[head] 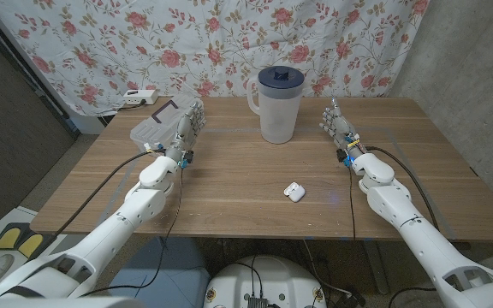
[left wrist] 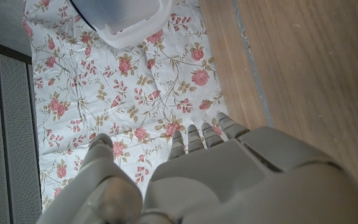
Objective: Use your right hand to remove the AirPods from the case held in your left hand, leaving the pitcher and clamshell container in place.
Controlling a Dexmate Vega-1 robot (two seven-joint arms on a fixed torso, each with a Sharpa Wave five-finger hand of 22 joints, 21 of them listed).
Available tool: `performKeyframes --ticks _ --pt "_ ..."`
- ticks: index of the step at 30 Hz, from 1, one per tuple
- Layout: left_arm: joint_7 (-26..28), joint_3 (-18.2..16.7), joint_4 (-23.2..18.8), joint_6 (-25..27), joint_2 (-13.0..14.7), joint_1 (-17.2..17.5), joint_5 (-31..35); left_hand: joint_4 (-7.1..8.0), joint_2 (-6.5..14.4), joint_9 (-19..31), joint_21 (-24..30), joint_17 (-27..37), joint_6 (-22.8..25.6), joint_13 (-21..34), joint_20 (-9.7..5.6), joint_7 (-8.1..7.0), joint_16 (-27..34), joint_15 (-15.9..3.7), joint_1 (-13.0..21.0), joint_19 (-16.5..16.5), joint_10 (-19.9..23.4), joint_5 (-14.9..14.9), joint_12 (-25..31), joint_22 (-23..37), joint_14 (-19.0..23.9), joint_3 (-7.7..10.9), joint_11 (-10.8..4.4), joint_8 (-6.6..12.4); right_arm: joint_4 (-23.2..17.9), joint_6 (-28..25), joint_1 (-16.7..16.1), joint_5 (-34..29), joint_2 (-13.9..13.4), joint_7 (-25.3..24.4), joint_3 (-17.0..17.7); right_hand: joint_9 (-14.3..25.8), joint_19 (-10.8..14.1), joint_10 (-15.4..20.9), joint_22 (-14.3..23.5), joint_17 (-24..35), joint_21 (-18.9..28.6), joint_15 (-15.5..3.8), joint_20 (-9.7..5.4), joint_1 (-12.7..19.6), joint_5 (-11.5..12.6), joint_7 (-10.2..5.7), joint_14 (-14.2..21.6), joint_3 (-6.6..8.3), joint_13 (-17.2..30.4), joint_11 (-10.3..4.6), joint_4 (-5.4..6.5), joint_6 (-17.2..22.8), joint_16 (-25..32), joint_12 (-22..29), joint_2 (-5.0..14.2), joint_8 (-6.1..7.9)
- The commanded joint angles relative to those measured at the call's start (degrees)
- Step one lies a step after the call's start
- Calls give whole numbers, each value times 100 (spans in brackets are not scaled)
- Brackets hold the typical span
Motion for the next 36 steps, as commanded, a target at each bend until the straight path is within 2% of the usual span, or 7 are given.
performKeyframes --ticks 1,9,12,21,24,32,36 --pt "228 19 -75 -167 -89 112 103 -8 -2 21 31 17 26 11 -53 -23 21 7 63 23 51 14 22 29 -55 49 -9 59 -98 130 -46 -328 -198 22 -9 10 3 47 26 17 8 -3 -60 78 13 15 -69 -14 23 24 -48 -46 -25 46 2 21" --pt "273 73 -22 -105 -130 54 172 -9 0 21 30 17 24 11 -56 -27 16 6 67 16 47 12 19 29 -74 50 -10 57 -257 298 -129 -603 -401 -149 -50 12 -20 85 25 16 8 -20 -76 173 9 19 -94 18 28 4 -102 -70 -27 62 14 27" --pt "398 32 -74 -162 -152 90 208 -11 0 20 30 17 0 11 -62 -67 13 11 70 12 48 11 19 29 -88 50 -7 46 -376 328 -187 -754 -495 -295 -72 14 17 228 23 12 30 43 -61 274 0 54 -24 52 29 67 -161 -2 4 112 22 66" --pt "569 6 -334 -40 -47 193 303 -13 1 19 31 17 -12 11 -63 -73 16 3 74 8 45 10 17 29 -95 50 -20 43 -333 505 -253 -903 -658 -447 -145 13 47 282 22 10 41 -4 -71 379 -12 59 -5 87 27 12 -221 27 12 119 33 81" --pt "643 -46 -413 -16 -2 252 309 -13 1 18 33 17 -7 11 -67 -76 12 0 75 11 31 9 11 29 -110 49 -10 45 -312 599 -307 -933 -665 -534 -153 12 43 273 21 8 39 -109 -71 501 -24 49 17 134 25 -99 -289 31 21 102 56 85" --pt "739 -98 -629 190 165 329 373 -18 10 17 34 16 0 11 -76 -65 15 6 88 8 0 8 -1 29 -116 55 -13 48 -654 602 -519 -1367 -991 -884 -221 10 43 280 21 5 38 -168 -103 604 -37 20 -16 172 24 -134 -348 22 7 94 71 82" --pt "719 -133 -640 123 119 377 314 -20 15 17 34 16 4 11 -80 -62 17 4 95 7 2 9 0 29 -115 58 -7 50 -806 521 -593 -1569 -1170 -1032 -266 10 36 268 21 4 35 -158 -113 637 -43 17 -23 185 24 -112 -368 23 4 86 75 83"
